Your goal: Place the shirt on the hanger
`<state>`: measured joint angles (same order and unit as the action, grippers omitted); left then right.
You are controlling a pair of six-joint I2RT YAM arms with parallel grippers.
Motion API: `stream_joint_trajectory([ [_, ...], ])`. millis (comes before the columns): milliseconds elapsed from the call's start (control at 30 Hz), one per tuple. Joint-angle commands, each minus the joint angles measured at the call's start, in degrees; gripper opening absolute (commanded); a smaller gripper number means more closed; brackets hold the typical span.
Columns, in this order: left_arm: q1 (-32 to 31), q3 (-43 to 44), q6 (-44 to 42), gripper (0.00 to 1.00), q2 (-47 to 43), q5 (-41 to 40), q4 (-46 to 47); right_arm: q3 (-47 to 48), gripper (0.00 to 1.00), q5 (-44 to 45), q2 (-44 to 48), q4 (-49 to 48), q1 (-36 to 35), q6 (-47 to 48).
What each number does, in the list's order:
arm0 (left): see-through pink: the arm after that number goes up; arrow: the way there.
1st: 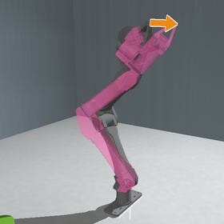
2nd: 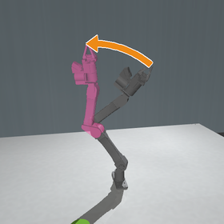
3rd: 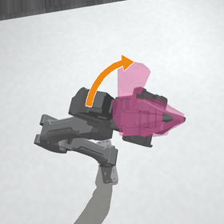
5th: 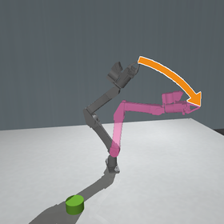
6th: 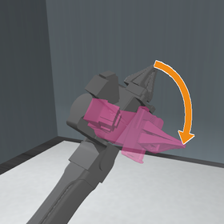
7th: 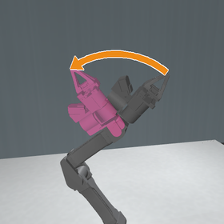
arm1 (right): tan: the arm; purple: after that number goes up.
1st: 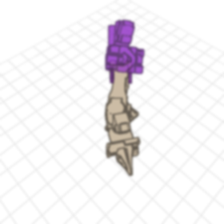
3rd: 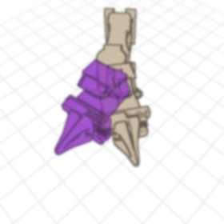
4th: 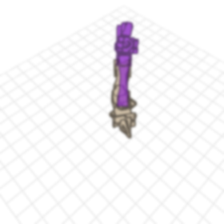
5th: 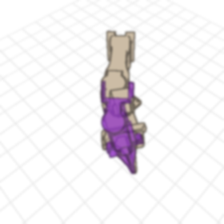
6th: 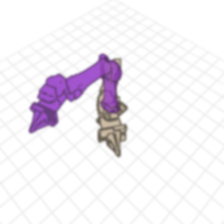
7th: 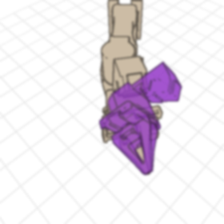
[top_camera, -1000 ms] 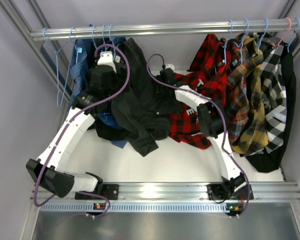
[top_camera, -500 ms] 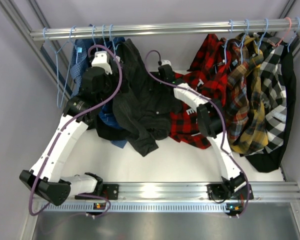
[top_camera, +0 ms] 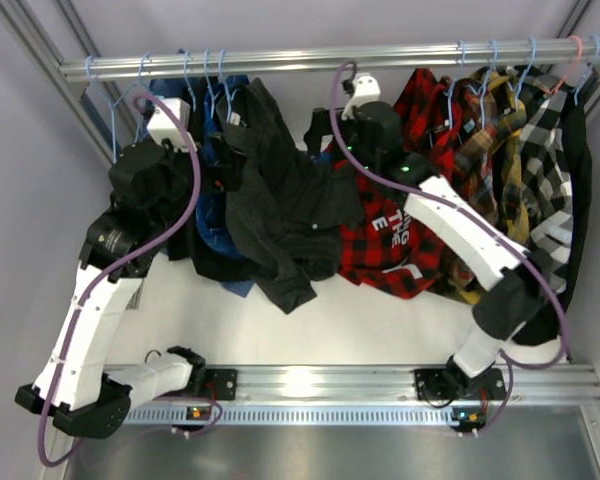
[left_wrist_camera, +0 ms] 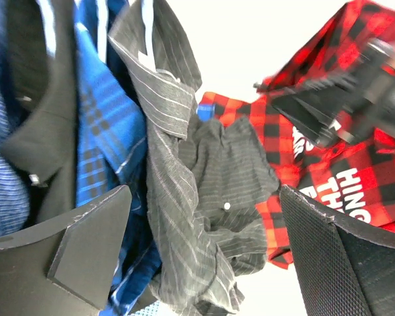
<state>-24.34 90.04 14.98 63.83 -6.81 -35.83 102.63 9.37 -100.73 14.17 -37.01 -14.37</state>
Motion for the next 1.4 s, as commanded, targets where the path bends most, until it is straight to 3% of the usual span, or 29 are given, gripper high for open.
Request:
stream_joint_trajectory([
  [0, 0.61, 3.56, -0.31, 0.98, -4.41, -2.15, -2.30, -8.13, 1.00, -0.84, 9.11, -0.29, -1.30, -0.84],
  [167, 0.78, 1.81, -0.22, 0.98, -7.75, -9.27, -5.47, -19.37, 0.99, 3.44, 21.52, 0.50, -8.33, 1.97],
  [333, 1.66, -6.36, 0.39, 0.98, -9.61, -7.70, -1.53, -23.87, 0.99, 9.88, 34.53, 7.17, -14.92, 0.24],
  [500, 2.28, 1.18, 4.44, 0.98, -7.58, 0.55, 0.14, -31.25, 1.00, 10.14, 48.83, 10.17, -15.02, -3.46],
  [600, 2.37, 2.33, 3.13, 0.98, -10.22, -0.65, 3.49, -33.98, 0.99, 10.58, 57.09, 12.36, -15.02, -4.61],
  [700, 2.37, 5.93, 2.07, 0.98, -8.91, 0.29, -0.88, -36.44, 0.99, 10.93, 63.43, 13.51, -15.02, -3.13],
  [867, 2.28, 7.09, 0.58, 0.98, -5.30, -0.13, -6.09, -36.54, 1.00, 14.53, 66.89, 16.84, -15.02, -2.24],
  [1033, 2.37, 3.04, 3.38, 0.98, -6.97, 2.83, -1.80, -39.96, 0.99, 23.39, 68.03, 17.99, -15.02, -0.40],
  [1200, 2.37, 6.38, 3.30, 0.98, -3.89, 6.54, -2.84, -38.56, 0.99, 22.01, 67.33, 17.91, -15.02, -0.31],
  [1367, 4.64, 2.60, 5.13, 0.98, -5.04, 10.23, 1.63, -37.50, 1.00, 24.65, 66.02, 17.38, -15.02, 0.22],
])
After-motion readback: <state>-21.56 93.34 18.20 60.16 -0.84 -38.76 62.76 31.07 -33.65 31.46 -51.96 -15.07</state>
